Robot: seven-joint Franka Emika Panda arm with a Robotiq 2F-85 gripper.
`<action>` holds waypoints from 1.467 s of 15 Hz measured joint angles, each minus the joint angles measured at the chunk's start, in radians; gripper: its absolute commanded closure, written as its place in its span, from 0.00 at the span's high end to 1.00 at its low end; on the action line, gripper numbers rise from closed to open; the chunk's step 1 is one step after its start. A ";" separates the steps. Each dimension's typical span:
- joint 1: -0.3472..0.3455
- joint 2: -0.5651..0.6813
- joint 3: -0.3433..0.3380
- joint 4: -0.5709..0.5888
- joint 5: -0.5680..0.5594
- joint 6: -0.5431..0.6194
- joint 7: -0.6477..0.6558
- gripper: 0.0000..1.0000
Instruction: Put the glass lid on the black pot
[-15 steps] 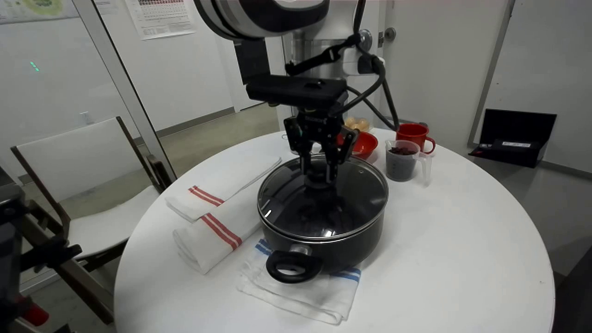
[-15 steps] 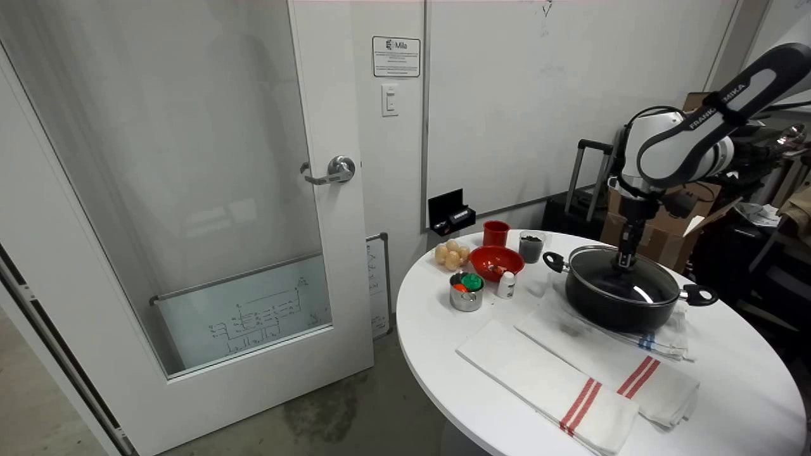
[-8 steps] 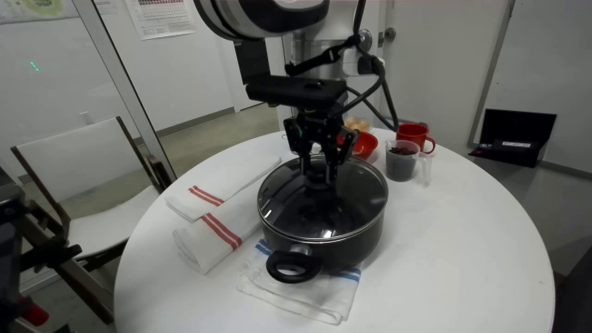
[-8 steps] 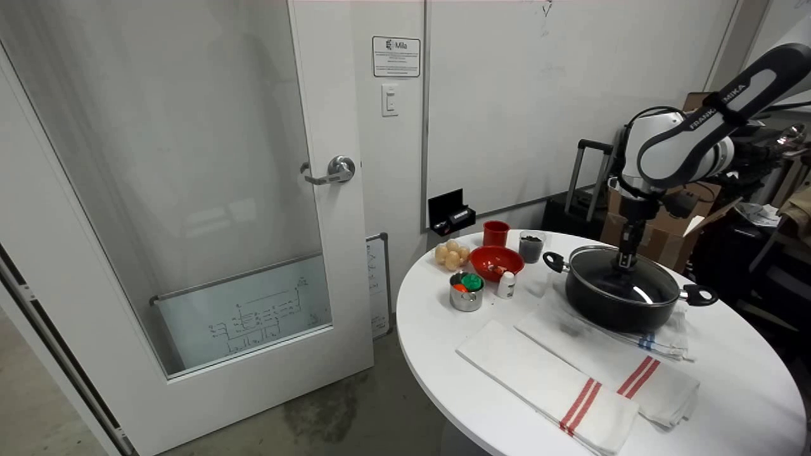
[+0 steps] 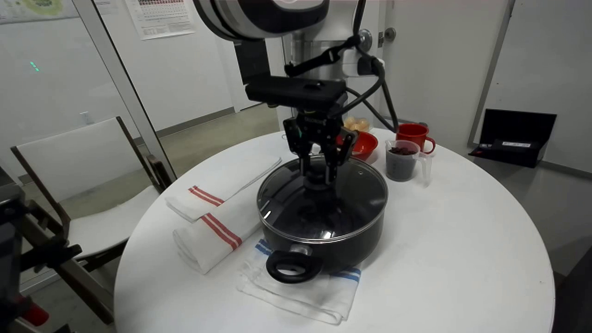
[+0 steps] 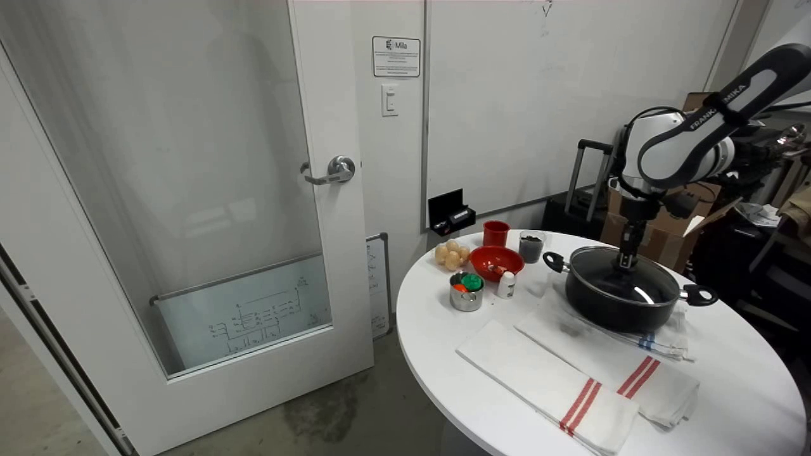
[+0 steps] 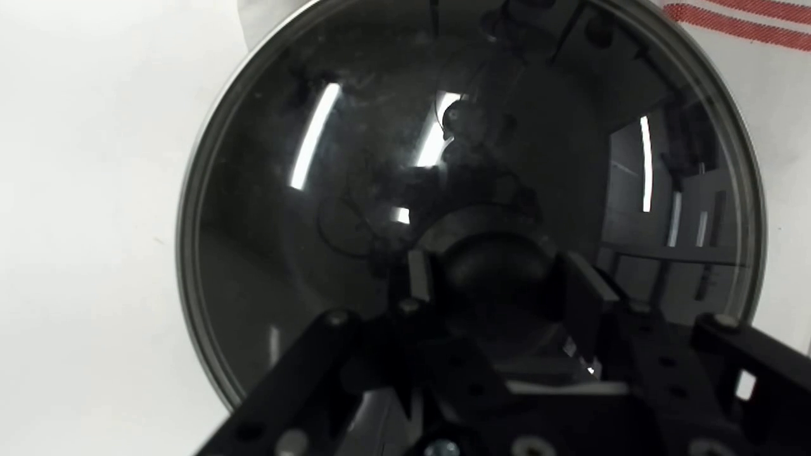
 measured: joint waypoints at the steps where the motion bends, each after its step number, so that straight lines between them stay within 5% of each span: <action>1: 0.000 0.000 0.000 -0.001 0.000 0.000 0.000 0.25; 6: 0.000 -0.001 0.000 -0.002 0.000 0.000 0.000 0.25; 8: 0.000 -0.001 0.000 -0.002 0.000 0.000 0.000 0.75; 13: 0.002 -0.004 0.000 -0.003 0.000 0.000 0.000 1.00; 22: 0.011 -0.032 0.000 -0.009 0.000 0.000 0.000 1.00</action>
